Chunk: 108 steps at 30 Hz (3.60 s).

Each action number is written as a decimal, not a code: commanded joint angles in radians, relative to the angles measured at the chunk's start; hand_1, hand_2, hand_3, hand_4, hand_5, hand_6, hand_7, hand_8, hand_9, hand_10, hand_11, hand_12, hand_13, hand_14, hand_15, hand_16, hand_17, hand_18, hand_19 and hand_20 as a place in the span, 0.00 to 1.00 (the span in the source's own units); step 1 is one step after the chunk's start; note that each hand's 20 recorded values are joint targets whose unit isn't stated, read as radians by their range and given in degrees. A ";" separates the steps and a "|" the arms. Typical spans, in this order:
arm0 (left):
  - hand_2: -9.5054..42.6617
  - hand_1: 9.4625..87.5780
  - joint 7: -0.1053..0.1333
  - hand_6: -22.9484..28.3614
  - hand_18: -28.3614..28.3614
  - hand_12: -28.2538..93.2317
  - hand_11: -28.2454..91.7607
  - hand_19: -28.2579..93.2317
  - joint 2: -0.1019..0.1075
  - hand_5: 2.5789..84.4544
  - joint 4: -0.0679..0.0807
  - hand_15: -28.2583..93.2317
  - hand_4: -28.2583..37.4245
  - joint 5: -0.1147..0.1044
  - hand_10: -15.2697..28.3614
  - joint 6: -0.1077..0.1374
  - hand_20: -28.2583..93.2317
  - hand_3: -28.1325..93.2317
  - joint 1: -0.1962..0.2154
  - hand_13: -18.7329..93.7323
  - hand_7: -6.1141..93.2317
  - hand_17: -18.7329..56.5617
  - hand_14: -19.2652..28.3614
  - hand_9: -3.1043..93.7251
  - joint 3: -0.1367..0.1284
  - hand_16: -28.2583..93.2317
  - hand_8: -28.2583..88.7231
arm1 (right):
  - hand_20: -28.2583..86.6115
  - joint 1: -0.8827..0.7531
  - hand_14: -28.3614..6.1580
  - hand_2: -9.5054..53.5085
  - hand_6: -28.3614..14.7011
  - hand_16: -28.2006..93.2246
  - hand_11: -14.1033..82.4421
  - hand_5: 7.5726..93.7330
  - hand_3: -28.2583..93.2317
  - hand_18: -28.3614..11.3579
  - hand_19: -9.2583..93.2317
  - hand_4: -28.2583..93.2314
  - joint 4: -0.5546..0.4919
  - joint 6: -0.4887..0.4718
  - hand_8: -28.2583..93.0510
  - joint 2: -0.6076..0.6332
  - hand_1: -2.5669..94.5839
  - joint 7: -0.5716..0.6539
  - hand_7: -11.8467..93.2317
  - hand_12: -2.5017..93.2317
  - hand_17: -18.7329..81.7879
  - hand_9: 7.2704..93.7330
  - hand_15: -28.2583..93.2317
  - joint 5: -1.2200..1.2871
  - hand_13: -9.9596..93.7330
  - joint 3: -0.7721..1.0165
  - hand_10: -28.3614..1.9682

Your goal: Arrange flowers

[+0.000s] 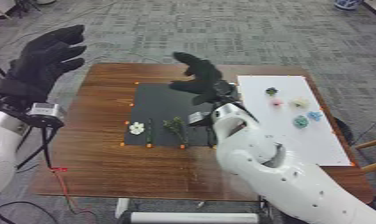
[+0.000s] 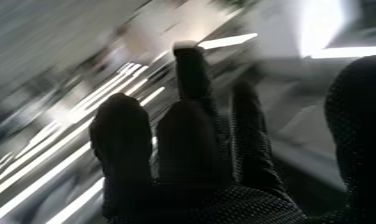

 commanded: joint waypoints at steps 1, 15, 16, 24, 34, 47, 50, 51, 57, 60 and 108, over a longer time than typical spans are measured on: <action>0.14 0.21 0.015 0.50 0.83 0.39 0.39 0.55 -0.057 0.27 -0.031 0.54 0.03 0.005 0.57 0.030 0.29 0.81 0.134 0.22 0.25 0.09 0.67 0.20 -0.069 0.20 0.16 | 0.74 -0.320 0.53 0.00 0.54 0.45 0.30 0.29 0.82 0.09 0.99 0.00 0.091 -0.053 0.15 0.382 0.32 0.197 0.24 0.22 0.52 0.37 0.95 -0.081 0.72 0.319 0.44; 0.14 0.21 0.009 0.49 0.82 0.39 0.39 0.55 -0.042 0.27 -0.009 0.54 0.02 0.007 0.57 0.020 0.29 0.82 0.074 0.22 0.26 0.09 0.67 0.20 -0.012 0.20 0.16 | 0.78 -0.487 0.65 0.00 0.44 0.46 0.33 0.44 0.18 0.14 1.00 0.16 0.105 0.015 0.15 0.420 0.66 0.273 0.24 0.20 0.60 0.51 0.96 -0.121 0.79 0.412 0.50; 0.14 0.21 0.009 0.49 0.82 0.39 0.39 0.55 -0.041 0.27 -0.009 0.54 0.02 0.006 0.57 0.022 0.29 0.82 0.074 0.22 0.26 0.09 0.67 0.20 -0.012 0.20 0.16 | 0.78 -0.493 0.65 0.00 0.45 0.46 0.33 0.44 0.19 0.14 1.00 0.16 0.103 0.024 0.15 0.420 0.66 0.275 0.25 0.20 0.61 0.51 0.96 -0.121 0.80 0.417 0.51; 0.14 0.21 0.001 0.49 0.82 0.39 0.39 0.55 -0.044 0.27 -0.017 0.54 0.02 0.006 0.57 0.027 0.29 0.82 0.086 0.22 0.25 0.09 0.67 0.20 -0.025 0.20 0.16 | 0.79 -0.501 0.67 0.00 0.54 0.46 0.34 0.51 0.20 0.16 1.00 0.15 0.110 0.025 0.14 0.413 0.67 0.249 0.28 0.19 0.63 0.60 0.95 -0.134 0.82 0.415 0.57; 0.14 0.21 -0.005 0.49 0.82 0.39 0.39 0.55 -0.045 0.27 -0.018 0.54 0.02 0.006 0.57 0.035 0.30 0.82 0.081 0.22 0.25 0.09 0.67 0.20 -0.031 0.20 0.16 | 0.81 -0.366 0.69 0.00 0.62 0.46 0.34 0.59 0.27 0.17 1.00 0.12 0.181 0.005 0.13 0.375 0.69 0.200 0.30 0.20 0.65 0.68 0.95 -0.130 0.85 0.286 0.65; 0.14 0.21 -0.005 0.49 0.82 0.39 0.39 0.55 -0.047 0.27 -0.024 0.54 0.02 0.006 0.57 0.046 0.30 0.82 0.090 0.22 0.25 0.09 0.67 0.20 -0.040 0.20 0.16 | 0.85 -0.220 0.73 0.00 0.73 0.47 0.33 0.80 0.90 0.19 1.00 0.00 0.276 0.194 0.22 0.369 0.53 0.145 0.45 0.48 0.72 0.96 0.95 -0.193 0.91 0.092 0.80; 0.14 0.21 -0.004 0.49 0.82 0.39 0.39 0.55 -0.050 0.27 -0.027 0.54 0.02 0.006 0.57 0.048 0.30 0.82 0.096 0.22 0.26 0.09 0.67 0.20 -0.042 0.19 0.16 | 0.85 -0.224 0.73 0.00 0.72 0.47 0.34 0.83 0.91 0.19 1.00 0.00 0.268 0.213 0.23 0.373 0.53 0.145 0.45 0.48 0.73 0.97 0.95 -0.206 0.92 0.101 0.80; 0.14 0.21 -0.001 0.49 0.82 0.39 0.39 0.55 -0.050 0.27 -0.026 0.54 0.02 0.007 0.57 0.046 0.30 0.82 0.096 0.22 0.26 0.09 0.67 0.20 -0.041 0.19 0.16 | 0.85 -0.224 0.74 0.00 0.72 0.47 0.34 0.83 0.91 0.19 1.00 0.00 0.263 0.226 0.23 0.377 0.53 0.146 0.45 0.48 0.73 0.97 0.95 -0.207 0.92 0.102 0.80; 0.14 0.21 -0.004 0.49 0.82 0.39 0.39 0.55 -0.050 0.27 -0.024 0.54 0.02 0.007 0.57 0.047 0.30 0.82 0.092 0.22 0.26 0.09 0.67 0.20 -0.039 0.19 0.16 | 0.86 -0.247 0.75 0.00 0.70 0.48 0.26 0.79 0.92 0.19 1.00 0.00 0.199 0.092 0.23 0.382 0.50 0.188 0.42 0.46 0.73 0.94 0.95 -0.205 0.91 0.146 0.80; 0.14 0.21 -0.004 0.49 0.82 0.39 0.39 0.55 -0.049 0.27 -0.020 0.54 0.02 0.006 0.57 0.041 0.30 0.82 0.087 0.22 0.25 0.09 0.67 0.20 -0.035 0.19 0.16 | 0.85 -0.261 0.74 0.00 0.66 0.49 0.36 0.68 0.93 0.19 1.00 0.00 0.173 0.093 0.15 0.386 0.41 0.196 0.36 0.31 0.70 0.79 0.95 -0.170 0.88 0.159 0.70; 0.12 0.20 -0.011 0.48 0.82 0.39 0.40 0.55 -0.018 0.26 -0.016 0.54 0.01 0.010 0.56 0.043 0.30 0.83 0.053 0.22 0.26 0.09 0.66 0.20 -0.010 0.19 0.16 | 0.83 0.487 0.76 0.00 0.65 0.48 0.46 0.79 0.94 0.21 1.00 0.00 0.288 0.199 0.23 0.121 0.54 0.035 0.56 0.57 0.70 0.90 0.94 -0.082 0.89 -0.452 0.78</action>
